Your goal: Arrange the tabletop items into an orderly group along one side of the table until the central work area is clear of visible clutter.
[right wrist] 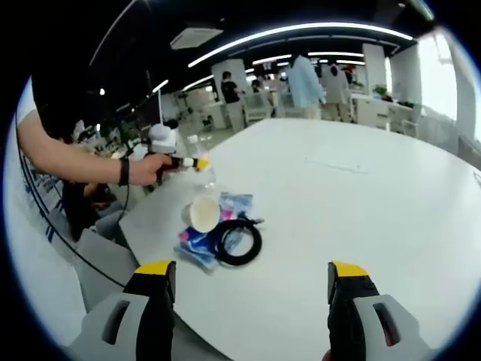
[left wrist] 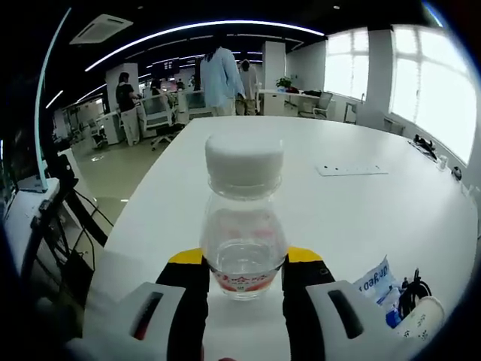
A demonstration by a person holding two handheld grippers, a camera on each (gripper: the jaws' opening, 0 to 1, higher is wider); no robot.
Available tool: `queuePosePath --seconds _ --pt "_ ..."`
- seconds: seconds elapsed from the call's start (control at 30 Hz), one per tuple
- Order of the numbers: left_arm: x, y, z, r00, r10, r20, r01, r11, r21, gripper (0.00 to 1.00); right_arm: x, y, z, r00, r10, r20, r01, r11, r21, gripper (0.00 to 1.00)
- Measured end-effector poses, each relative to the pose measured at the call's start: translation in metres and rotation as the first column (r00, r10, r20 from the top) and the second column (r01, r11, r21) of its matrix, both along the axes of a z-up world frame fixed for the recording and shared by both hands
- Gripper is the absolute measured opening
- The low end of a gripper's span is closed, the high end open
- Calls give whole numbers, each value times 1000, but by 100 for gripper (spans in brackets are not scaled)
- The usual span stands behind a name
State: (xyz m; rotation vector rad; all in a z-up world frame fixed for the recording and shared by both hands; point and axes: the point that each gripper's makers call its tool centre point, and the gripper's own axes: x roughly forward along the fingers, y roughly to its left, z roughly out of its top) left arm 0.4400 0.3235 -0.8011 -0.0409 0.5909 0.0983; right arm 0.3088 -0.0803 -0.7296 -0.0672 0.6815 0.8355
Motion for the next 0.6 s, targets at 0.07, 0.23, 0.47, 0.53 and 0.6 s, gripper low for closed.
queuePosePath --seconds 0.07,0.23,0.47,0.53,0.6 --pt "-1 -1 1 1000 8 -1 -8 1000 -4 36 -1 2 0 1000 2 0 -2 1000 3 85" --pt "5 1 -3 1000 7 -1 -7 1000 -7 36 -3 2 -3 1000 6 -6 -6 1000 3 85" --pt "5 -1 0 1000 11 -4 -11 1000 -12 37 -3 1 -1 1000 1 -3 -1 1000 3 85" --pt "5 -1 -1 1000 12 -6 -12 1000 -17 37 -3 0 0 1000 1 -2 -1 1000 2 85" --pt "9 1 -3 1000 4 -14 -5 1000 -21 37 -2 0 0 1000 2 -2 -2 1000 1 85"
